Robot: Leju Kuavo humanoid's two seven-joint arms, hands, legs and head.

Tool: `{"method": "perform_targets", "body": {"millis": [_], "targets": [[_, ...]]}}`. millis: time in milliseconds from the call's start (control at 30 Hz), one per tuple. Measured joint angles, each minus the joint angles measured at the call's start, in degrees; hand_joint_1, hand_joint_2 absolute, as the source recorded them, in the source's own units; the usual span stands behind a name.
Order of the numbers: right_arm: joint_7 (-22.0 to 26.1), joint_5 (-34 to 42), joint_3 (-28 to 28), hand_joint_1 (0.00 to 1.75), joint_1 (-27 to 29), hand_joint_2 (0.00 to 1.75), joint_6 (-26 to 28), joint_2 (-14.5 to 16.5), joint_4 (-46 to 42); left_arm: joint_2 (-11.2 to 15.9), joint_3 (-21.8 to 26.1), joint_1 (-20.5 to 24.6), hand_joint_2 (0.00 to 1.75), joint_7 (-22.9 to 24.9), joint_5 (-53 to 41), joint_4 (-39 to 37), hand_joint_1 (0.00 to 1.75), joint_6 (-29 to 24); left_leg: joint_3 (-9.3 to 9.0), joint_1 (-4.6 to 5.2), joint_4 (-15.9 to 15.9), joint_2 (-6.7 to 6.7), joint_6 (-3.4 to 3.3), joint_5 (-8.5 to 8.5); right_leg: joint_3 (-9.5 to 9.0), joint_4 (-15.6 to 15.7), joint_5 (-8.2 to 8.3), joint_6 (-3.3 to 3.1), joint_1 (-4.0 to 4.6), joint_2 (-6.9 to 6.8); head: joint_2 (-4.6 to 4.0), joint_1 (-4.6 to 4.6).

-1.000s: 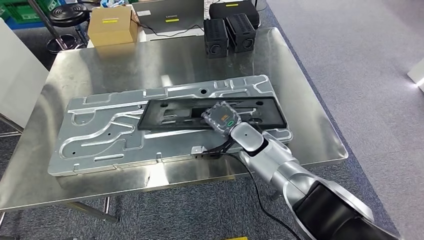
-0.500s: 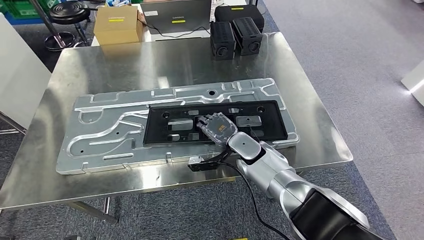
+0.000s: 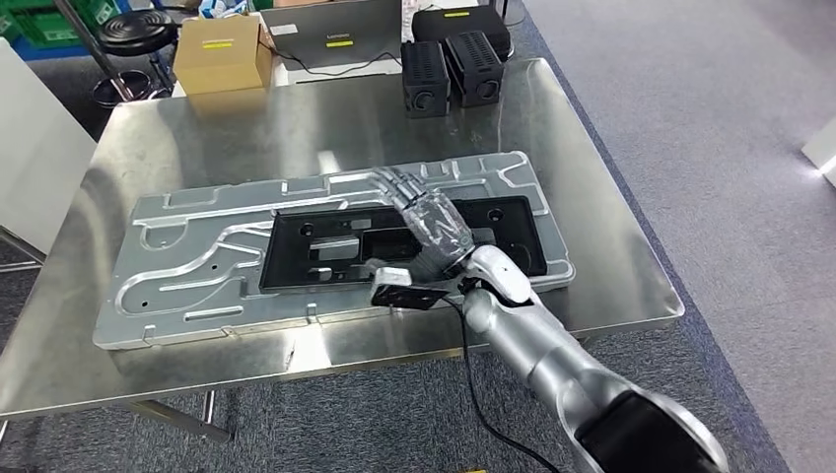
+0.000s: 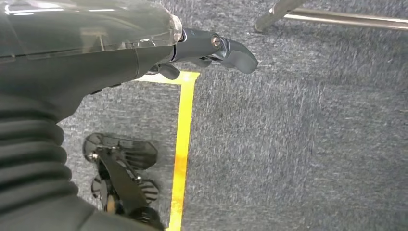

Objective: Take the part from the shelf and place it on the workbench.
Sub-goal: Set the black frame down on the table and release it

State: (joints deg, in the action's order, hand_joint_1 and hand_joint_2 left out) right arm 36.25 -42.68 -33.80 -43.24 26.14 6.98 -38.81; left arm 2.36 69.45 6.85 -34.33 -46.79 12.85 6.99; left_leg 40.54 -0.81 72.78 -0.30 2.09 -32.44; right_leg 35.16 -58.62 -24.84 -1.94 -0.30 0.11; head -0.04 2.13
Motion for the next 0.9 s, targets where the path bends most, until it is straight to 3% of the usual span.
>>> {"method": "perform_targets", "body": {"millis": [33, 67, 167, 233, 333, 400, 500, 533, 567, 600, 700, 733, 833, 900], "targets": [[1.21, 5.33, 1.23, 0.00, 2.29, 0.00, -1.73, -0.50, -4.81, 0.00, 0.02, -0.29, 0.00, -0.21, 0.14, 0.00, 0.00, 0.31, 0.67, -0.03, 1.30, 0.01, 0.10, -0.07, -0.05, -0.04, -0.09, -0.03, 0.04, -0.06, 0.00, 0.00], [2.14, 11.40, 2.65, 0.00, 4.76, 0.00, -3.29, -1.23, -10.77, 0.00, 0.06, -0.61, 0.00, -0.49, 0.33, 0.00, 0.00, 0.70, 0.30, -0.10, 0.42, 0.02, 0.15, 0.94, -0.10, -0.10, -0.21, 0.04, 0.04, -0.09, 0.00, -0.01], [3.53, 26.15, 6.96, 0.00, 11.39, 0.00, -4.16, -4.37, -28.96, 0.10, 0.39, -1.39, 0.00, -1.62, 1.27, 0.00, 0.00, 2.11, -4.96, -0.31, -10.11, -0.01, 0.03, 5.89, -0.35, -0.44, -0.77, 0.65, 0.04, -0.13, 0.00, -0.01], [3.80, 28.24, 10.18, 0.00, 16.76, 0.00, -0.15, -7.81, -39.31, 0.12, 0.83, -1.81, 0.00, -2.35, 2.04, 0.00, 0.00, 2.69, -7.02, -0.08, -13.79, -0.16, -0.57, 6.47, -0.51, -0.51, -1.03, 1.28, 0.15, -0.27, 0.00, -0.03], [4.11, 23.05, 17.47, 0.00, 26.30, 0.00, 10.48, -13.35, -51.29, 0.05, 1.77, -2.83, 0.00, -2.85, 3.07, 0.00, 0.00, 2.76, -7.53, 0.11, -14.25, -0.27, -1.89, 6.37, -0.96, -0.48, -1.31, 2.33, 0.03, -0.36, 0.00, -0.08], [4.09, 22.50, 23.80, 0.00, 31.82, 0.00, 13.56, -15.94, -55.11, -0.11, 2.42, -3.16, 0.00, -2.79, 3.70, 0.00, 0.00, 2.47, -7.83, -0.02, -14.69, -0.11, -2.75, 6.76, -0.33, -2.62, -3.30, 2.94, -0.11, -0.15, 0.00, -0.08], [4.01, 24.72, 34.98, 0.00, 40.55, 0.00, 13.03, -18.99, -56.79, -0.51, 3.45, -3.26, 0.00, -2.77, 4.47, 0.00, 0.00, 1.98, -7.56, 0.15, -14.81, -0.25, -3.46, 7.02, 3.86, -12.46, -9.04, 3.39, -0.29, -0.04, 0.00, -0.12], [4.00, 25.15, 38.97, 0.00, 43.22, 0.00, 12.35, -19.57, -56.76, -0.67, 3.78, -3.45, 0.00, -2.82, 4.62, 0.00, 0.00, 1.86, -7.38, 0.26, -14.75, -0.32, -3.54, 7.06, 4.95, -15.00, -9.97, 3.47, -0.36, -0.04, 0.00, -0.11], [3.99, 25.41, 42.59, 0.00, 45.32, 0.00, 11.65, -19.82, -56.58, -0.83, 4.07, -3.66, 0.00, -2.86, 4.72, 0.00, 0.00, 1.78, -7.20, 0.35, -14.66, -0.33, -3.58, 7.09, 5.11, -15.63, -9.85, 3.51, -0.42, -0.05, -0.01, -0.10], [3.99, 25.51, 45.85, 0.00, 47.06, 0.00, 11.10, -19.92, -56.39, -0.97, 4.32, -3.79, 0.00, -2.89, 4.76, 0.00, 0.00, 1.73, -7.01, 0.43, -14.52, -0.28, -3.58, 7.11, 4.03, -13.90, -8.70, 3.49, -0.45, -0.07, -0.01, -0.10], [3.93, 22.13, 53.35, 0.00, 50.05, 0.00, 8.64, -20.08, -54.73, -1.24, 4.80, -3.62, 0.00, -2.79, 4.84, 0.00, 0.00, 1.66, -6.68, 0.68, -14.01, -0.09, -3.27, 7.17, -2.37, -2.88, -4.39, 3.09, -0.36, -0.10, 0.00, -0.08], [3.90, 19.36, 56.18, 0.00, 50.62, 0.00, 7.27, -19.97, -53.13, -1.35, 4.97, -3.46, 0.00, -2.68, 4.96, 0.00, 0.00, 1.59, -6.64, 0.75, -13.90, -0.10, -3.03, 7.23, -3.43, -0.93, -3.81, 2.91, -0.24, -0.11, 0.00, -0.07], [3.73, 10.12, 65.30, 0.00, 51.29, 0.00, 5.36, -19.31, -45.92, -1.79, 5.62, -3.39, 0.00, -2.44, 5.37, 0.00, 0.00, 1.24, -6.47, 0.72, -13.90, -0.24, -2.12, 7.63, -3.44, -0.08, -2.89, 2.03, -0.02, -0.27, 0.00, -0.06], [3.64, 4.22, 70.40, 0.00, 50.63, 0.00, 5.82, -19.12, -38.75, -2.12, 6.01, -3.56, 0.00, -2.54, 5.54, 0.00, 0.00, 0.90, -5.62, 0.60, -12.11, -0.15, -1.65, 5.51, -2.80, 0.27, -1.96, 1.25, -0.16, -0.44, 0.00, -0.03]]}}
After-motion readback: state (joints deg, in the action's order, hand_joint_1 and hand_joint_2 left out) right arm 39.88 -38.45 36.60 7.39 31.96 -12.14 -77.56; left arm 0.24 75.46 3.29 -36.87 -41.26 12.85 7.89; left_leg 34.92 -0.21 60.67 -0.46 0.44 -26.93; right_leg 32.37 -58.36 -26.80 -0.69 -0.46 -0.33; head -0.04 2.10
